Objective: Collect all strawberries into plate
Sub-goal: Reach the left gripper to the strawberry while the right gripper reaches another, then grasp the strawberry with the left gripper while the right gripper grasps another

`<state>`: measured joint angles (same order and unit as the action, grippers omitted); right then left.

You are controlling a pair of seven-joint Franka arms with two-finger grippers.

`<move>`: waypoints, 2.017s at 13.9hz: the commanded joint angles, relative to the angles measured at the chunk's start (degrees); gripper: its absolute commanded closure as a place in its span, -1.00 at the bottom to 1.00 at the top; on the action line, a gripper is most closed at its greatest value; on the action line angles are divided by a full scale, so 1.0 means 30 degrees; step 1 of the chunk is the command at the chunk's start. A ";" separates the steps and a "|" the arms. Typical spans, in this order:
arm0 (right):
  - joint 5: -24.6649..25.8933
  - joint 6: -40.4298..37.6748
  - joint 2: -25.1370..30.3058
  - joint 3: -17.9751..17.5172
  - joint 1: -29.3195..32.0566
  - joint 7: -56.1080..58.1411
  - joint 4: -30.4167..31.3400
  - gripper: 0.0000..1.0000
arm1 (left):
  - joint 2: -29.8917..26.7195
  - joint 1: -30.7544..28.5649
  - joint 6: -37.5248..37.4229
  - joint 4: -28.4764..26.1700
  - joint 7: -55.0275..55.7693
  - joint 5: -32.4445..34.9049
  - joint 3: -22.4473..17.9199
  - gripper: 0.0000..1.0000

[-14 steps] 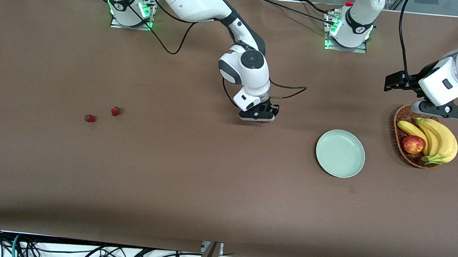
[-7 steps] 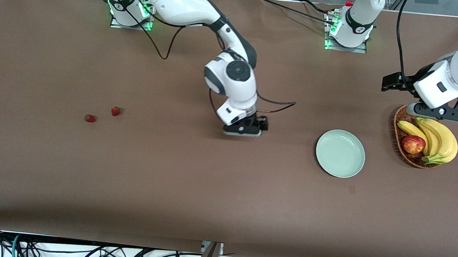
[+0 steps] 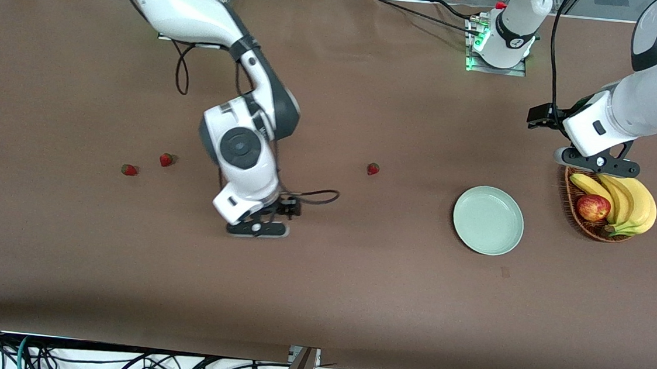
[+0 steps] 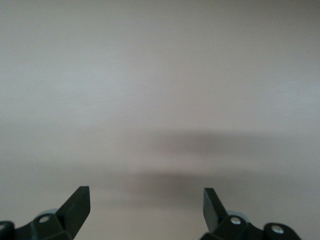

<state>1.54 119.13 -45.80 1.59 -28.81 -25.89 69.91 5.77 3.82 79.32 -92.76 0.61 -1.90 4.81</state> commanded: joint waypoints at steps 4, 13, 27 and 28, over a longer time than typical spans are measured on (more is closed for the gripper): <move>-0.0222 -0.1651 0.1055 -0.0209 0.4087 0.4987 0.2413 -1.00 | 0.2062 0.1533 0.1013 0.0450 0.0119 -0.0746 0.0036 -1.00; 0.0130 -0.0337 0.4862 -0.0209 0.6496 0.7489 1.0467 -1.00 | 0.3670 0.3469 0.3700 0.0042 0.3531 -0.1067 0.0036 -1.00; 0.0423 0.5967 0.7473 -0.0209 0.7053 0.9363 1.8504 -1.00 | 0.9180 0.9095 1.6711 -0.3296 1.3244 -0.0716 0.0095 -1.00; 0.0423 0.5907 0.7591 -0.0209 0.7228 0.9538 1.8504 -1.00 | 0.9413 0.9183 1.7499 -0.3619 1.3303 -0.0716 0.0095 -1.00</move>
<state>2.19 136.38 -26.68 1.60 -8.55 1.00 122.71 34.48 30.11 128.27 -100.79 38.92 -4.33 5.88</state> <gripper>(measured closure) 0.000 0.000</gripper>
